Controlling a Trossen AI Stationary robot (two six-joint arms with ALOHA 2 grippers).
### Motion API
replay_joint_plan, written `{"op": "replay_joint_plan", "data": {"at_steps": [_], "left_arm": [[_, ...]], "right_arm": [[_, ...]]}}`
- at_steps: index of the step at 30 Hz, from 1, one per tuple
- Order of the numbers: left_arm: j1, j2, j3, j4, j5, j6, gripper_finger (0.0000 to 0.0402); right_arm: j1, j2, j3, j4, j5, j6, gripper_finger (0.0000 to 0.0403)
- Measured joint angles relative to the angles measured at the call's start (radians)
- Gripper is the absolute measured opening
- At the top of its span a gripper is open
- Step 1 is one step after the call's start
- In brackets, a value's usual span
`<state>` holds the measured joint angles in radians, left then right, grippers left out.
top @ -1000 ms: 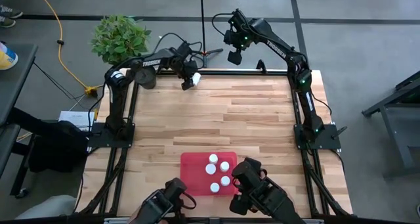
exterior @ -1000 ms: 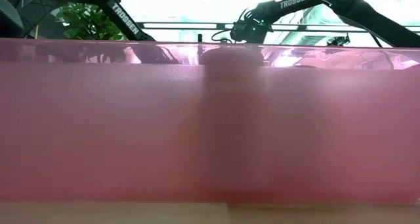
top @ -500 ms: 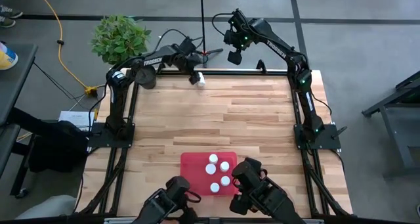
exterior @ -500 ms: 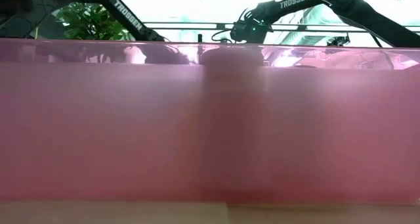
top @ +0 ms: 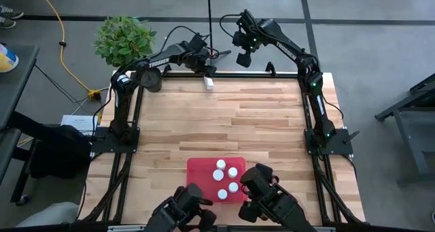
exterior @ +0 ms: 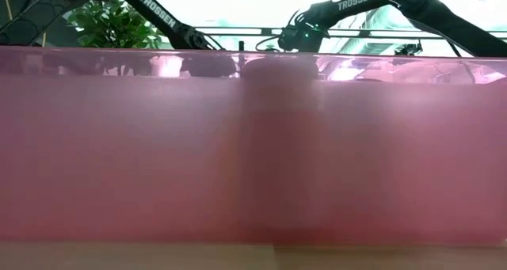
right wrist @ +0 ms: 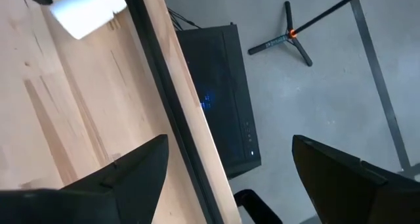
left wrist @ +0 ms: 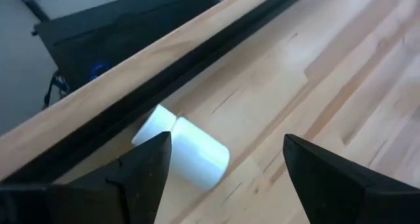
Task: Pick and place pill bottles into a basket
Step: Put the white medicine bottle into the red bin
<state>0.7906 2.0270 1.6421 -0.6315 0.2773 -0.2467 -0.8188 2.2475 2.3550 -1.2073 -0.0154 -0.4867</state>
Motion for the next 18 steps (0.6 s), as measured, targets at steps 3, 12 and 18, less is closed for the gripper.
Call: {"op": "replay_joint_plan", "data": {"at_steps": [3, 12, 18], "left_arm": [[-0.001, 0.0, 0.0, -0.012, -0.007, -0.049, 0.0326], [-0.008, 0.039, -0.001, -0.04, -0.045, -0.211, 0.0326], [-0.008, 0.048, -0.001, -0.041, -0.029, -0.323, 0.0326]], "right_arm": [[0.0, 0.0, 0.0, -0.01, 0.008, 0.011, 0.0313], [0.0, 0.0, 0.0, -0.016, 0.021, 0.015, 0.0313], [0.0, 0.0, 0.0, -0.026, 0.043, 0.026, 0.0313]]}}
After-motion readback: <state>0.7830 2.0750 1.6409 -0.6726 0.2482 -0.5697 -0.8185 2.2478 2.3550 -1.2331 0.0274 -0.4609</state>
